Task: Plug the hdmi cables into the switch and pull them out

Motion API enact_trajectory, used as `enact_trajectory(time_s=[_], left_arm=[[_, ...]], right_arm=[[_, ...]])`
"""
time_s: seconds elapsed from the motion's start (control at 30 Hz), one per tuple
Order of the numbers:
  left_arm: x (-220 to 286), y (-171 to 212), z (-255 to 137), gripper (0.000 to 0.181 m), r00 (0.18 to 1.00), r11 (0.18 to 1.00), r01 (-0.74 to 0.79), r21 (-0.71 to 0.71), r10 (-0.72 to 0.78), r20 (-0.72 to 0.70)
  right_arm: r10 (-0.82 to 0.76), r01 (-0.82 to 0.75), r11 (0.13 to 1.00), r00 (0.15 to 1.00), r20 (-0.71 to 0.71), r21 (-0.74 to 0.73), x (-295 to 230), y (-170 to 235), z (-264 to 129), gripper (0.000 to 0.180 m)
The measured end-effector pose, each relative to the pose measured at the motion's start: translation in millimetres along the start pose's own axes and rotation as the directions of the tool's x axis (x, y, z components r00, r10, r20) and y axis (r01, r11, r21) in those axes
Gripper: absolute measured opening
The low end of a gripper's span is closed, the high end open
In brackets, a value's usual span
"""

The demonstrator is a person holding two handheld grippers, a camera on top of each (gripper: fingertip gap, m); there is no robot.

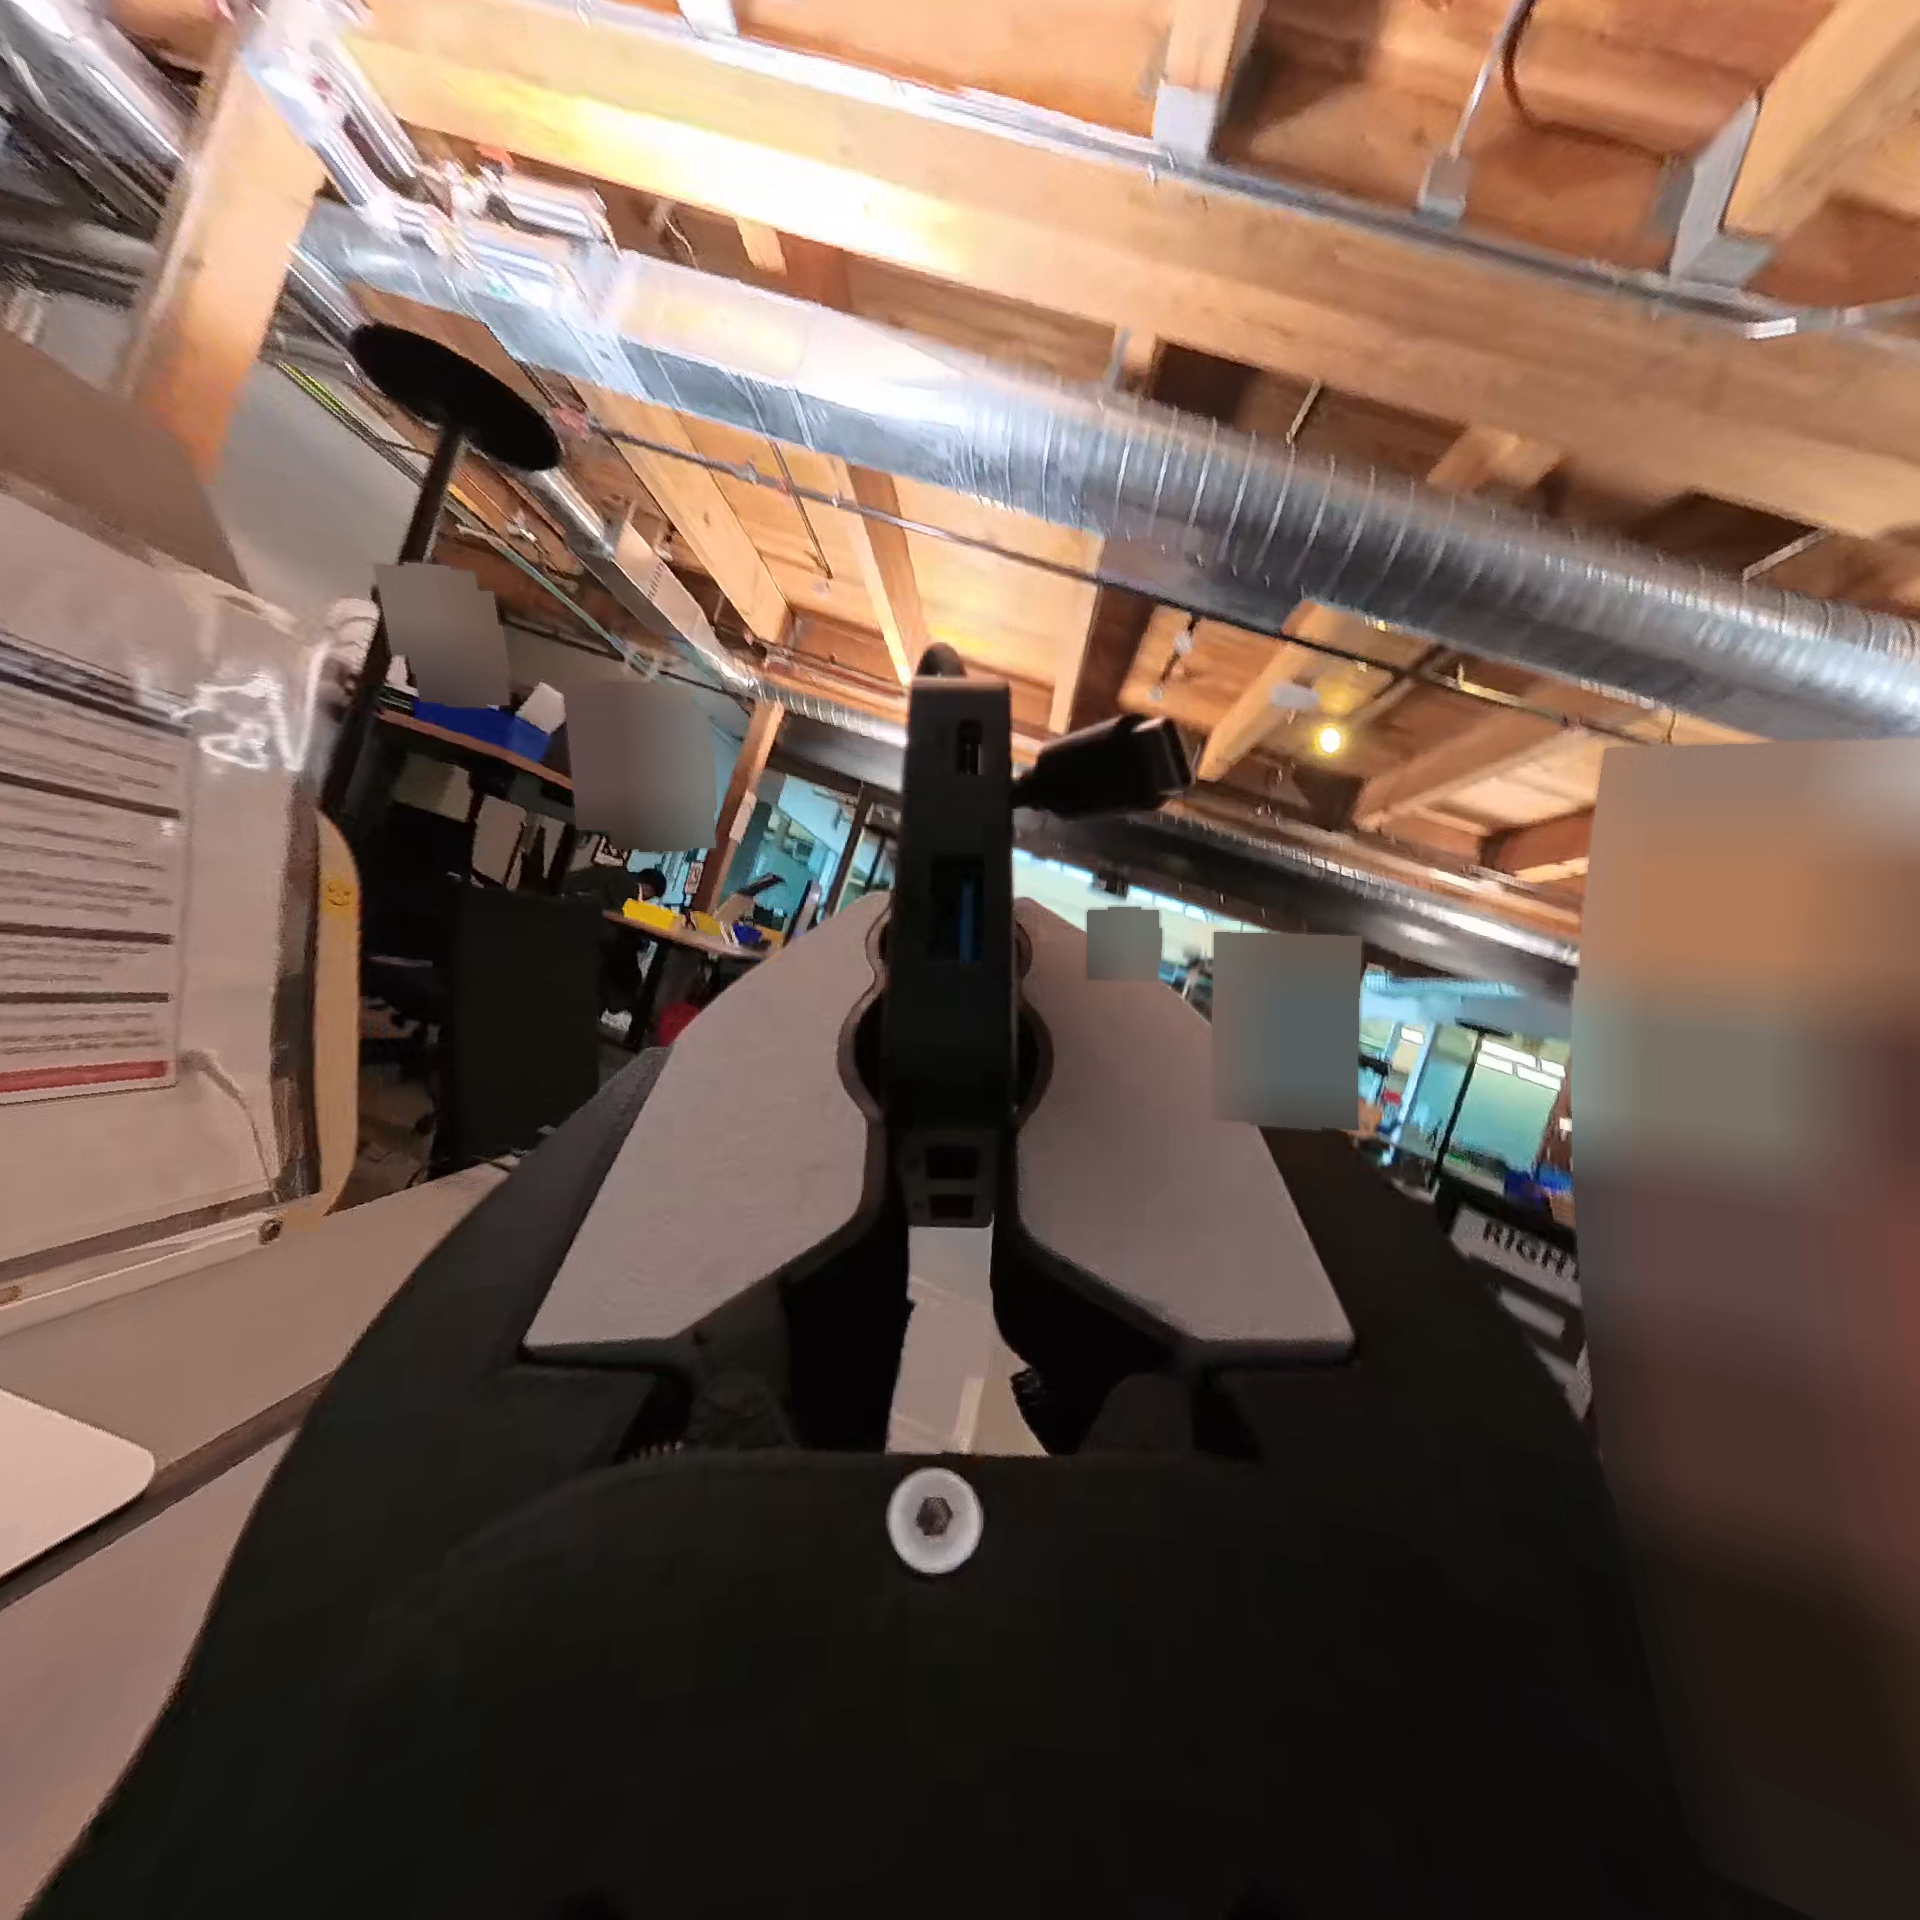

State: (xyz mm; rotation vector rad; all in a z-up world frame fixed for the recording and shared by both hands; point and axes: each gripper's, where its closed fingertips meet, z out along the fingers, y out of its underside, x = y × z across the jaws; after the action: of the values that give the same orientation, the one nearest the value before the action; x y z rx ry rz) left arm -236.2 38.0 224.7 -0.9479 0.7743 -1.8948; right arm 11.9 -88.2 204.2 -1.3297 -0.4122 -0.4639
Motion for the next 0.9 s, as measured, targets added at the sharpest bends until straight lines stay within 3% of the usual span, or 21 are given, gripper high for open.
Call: enact_trajectory(time_s=[0.13, 0.2, 0.3, 0.47, 0.53, 0.6, 0.7, 0.8, 0.9], left_arm=[[9, 17, 16, 0.015, 0.999, 0.999, -0.001, -0.047, -0.001, -0.04], [9, 22, 21, 0.015, 0.998, 0.998, 0.021, -0.055, -0.024, -0.061], [6, 28, 24, 0.015, 0.997, 0.997, 0.045, -0.063, -0.049, -0.067], [6, 36, 28, 0.015, 0.997, 0.995, 0.037, -0.093, -0.043, -0.063], [5, 41, 31, 0.015, 0.997, 0.993, 0.038, -0.108, -0.045, -0.064], [5, 46, 34, 0.014, 0.996, 0.991, 0.047, -0.124, -0.056, -0.068], [3, 55, 38, 0.015, 0.995, 0.987, 0.063, -0.146, -0.074, -0.07], [3, 64, 43, 0.014, 0.993, 0.982, 0.075, -0.173, -0.089, -0.075], [3, 72, 47, 0.013, 0.992, 0.977, 0.082, -0.195, -0.098, -0.075]], right_arm=[[-0.049, 0.04, 0.992, 0.996, -0.071, -0.122, 60, 34, -40, 0.021], [-0.038, 0.008, 0.968, 0.993, -0.113, -0.252, 84, 70, -47, 0.021], [-0.003, -0.005, 0.932, 1.0, -0.021, -0.363, 86, 116, -49, 0.022], [0.085, 0.046, 0.797, 0.979, 0.187, -0.602, 60, 196, -53, 0.021], [0.187, 0.109, 0.686, 0.929, 0.318, -0.72, 32, 231, -67, 0.018], [0.314, 0.126, 0.633, 0.86, 0.403, -0.764, 6, 249, -77, 0.015], [0.501, 0.099, 0.545, 0.758, 0.419, -0.832, -21, 265, -87, 0.013], [0.579, 0.155, 0.438, 0.705, 0.41, -0.886, -38, 288, -98, 0.013], [0.659, 0.171, 0.396, 0.632, 0.409, -0.902, -59, 299, -94, 0.015]])
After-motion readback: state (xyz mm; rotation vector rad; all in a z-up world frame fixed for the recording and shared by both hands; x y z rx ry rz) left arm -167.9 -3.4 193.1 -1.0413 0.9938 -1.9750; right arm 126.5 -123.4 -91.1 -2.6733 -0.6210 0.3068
